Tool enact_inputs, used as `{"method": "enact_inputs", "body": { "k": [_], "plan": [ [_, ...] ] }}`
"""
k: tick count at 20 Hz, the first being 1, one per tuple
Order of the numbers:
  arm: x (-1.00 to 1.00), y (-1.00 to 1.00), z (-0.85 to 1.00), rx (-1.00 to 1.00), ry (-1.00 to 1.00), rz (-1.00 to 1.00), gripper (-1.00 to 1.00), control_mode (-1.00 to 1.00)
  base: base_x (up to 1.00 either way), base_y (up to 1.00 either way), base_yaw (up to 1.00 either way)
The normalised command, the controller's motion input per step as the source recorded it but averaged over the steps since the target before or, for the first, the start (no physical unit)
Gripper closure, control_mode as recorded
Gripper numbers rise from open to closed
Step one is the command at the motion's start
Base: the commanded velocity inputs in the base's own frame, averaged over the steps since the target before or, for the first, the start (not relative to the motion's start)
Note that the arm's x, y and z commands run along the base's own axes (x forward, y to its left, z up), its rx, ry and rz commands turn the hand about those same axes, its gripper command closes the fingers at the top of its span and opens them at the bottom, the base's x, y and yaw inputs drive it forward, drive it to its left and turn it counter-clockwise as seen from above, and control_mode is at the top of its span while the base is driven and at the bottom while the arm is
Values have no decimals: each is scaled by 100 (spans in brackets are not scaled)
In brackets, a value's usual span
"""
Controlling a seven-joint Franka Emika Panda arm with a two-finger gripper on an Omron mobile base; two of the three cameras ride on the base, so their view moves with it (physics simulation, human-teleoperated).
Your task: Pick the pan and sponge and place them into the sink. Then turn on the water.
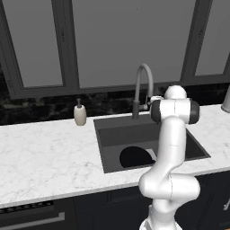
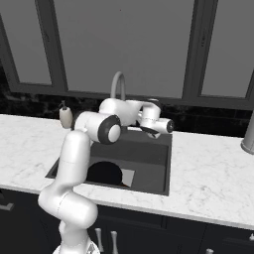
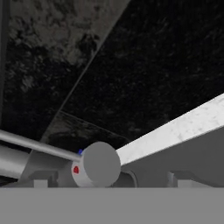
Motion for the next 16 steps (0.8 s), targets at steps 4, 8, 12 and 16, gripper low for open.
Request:
{"method": "enact_inputs", "body": {
  "k": [4,8,12,16],
  "plan": [
    [12,8,-2,0,0,-3,-100,-100,0,0,0],
    [0,17,-12,-2,0,-1,-100,-100,0,0,0],
    [0,13,-12,-1,0,-1,-100,-100,0,0,0],
    [15,17,-4,0,0,-1,-100,-100,0,0,0]
  ]
}}
